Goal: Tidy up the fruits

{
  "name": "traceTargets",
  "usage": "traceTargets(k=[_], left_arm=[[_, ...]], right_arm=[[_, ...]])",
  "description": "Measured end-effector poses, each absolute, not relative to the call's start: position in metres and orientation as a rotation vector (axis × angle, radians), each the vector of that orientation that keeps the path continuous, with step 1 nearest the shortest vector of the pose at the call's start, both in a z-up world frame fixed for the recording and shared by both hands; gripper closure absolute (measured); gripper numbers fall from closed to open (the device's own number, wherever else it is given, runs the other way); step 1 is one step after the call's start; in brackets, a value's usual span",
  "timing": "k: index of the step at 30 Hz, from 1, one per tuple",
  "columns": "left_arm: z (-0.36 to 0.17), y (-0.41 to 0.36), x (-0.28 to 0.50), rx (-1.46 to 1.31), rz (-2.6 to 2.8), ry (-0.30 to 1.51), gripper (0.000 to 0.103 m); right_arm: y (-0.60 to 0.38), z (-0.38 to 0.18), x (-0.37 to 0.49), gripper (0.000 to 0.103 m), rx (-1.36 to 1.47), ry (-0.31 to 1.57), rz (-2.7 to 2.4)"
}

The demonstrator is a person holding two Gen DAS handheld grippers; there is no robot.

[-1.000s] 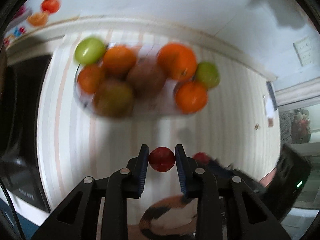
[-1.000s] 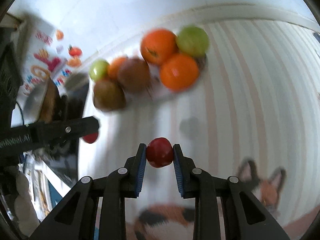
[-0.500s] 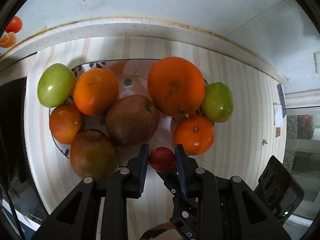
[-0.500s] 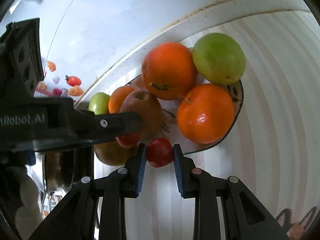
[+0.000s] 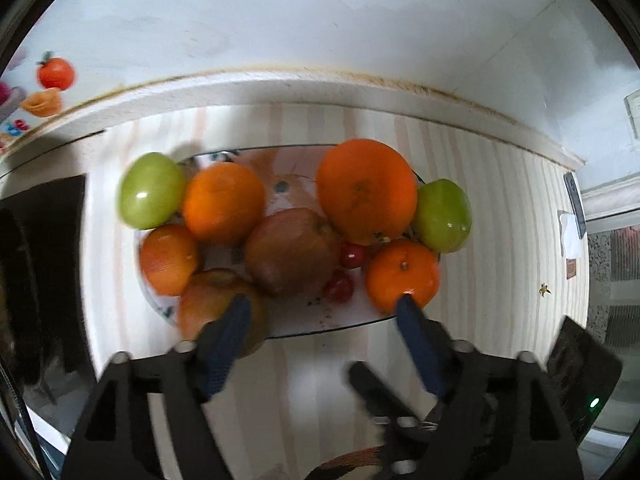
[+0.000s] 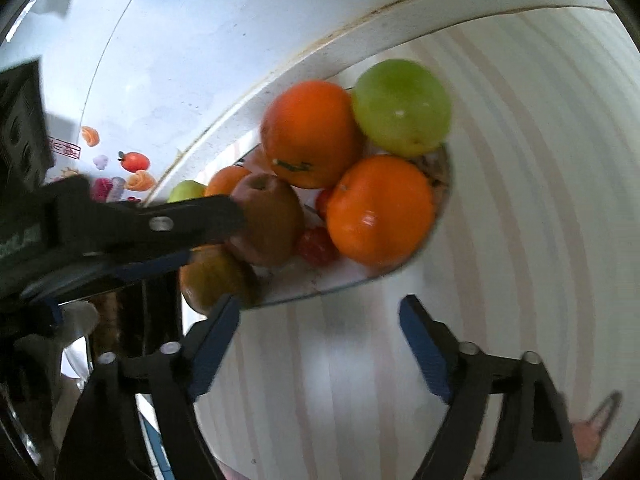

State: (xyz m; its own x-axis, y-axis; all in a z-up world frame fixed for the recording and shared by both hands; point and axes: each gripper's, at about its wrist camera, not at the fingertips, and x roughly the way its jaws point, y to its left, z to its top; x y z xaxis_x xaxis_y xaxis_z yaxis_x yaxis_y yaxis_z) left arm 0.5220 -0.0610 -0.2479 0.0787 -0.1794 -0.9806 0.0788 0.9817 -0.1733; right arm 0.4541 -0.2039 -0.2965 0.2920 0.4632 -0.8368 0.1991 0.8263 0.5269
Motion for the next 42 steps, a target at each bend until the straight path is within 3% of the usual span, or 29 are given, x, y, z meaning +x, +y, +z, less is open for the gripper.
traceTargets(k=[3,6,14,29,42], left_arm=[[-0.234,-0.05,0.507,-0.013,-0.145,1.423,0.02],[-0.223,-0.035,0.488,0.005,-0.103,1.376,0.005],[-0.203,-0.014,0.446,0.025,-0.012,1.283,0.005],[-0.151,-0.008,0.413,-0.014,0.047,1.153,0.005],[-0.067,0.002,0.313,-0.024,0.009,0.986,0.005]], right_arm=[[-0.214,-0.279,0.442,0.008,0.517,1.293,0.12],[-0.222,-0.252,0.433,0.005,0.388,1.272,0.037],[-0.214,-0.199,0.425,0.003,0.186,1.19,-0.045],[-0.209,-0.152,0.406,0.003,0.133,1.11,-0.02],[-0.199,-0.054,0.302,0.003,0.099,0.957,-0.031]])
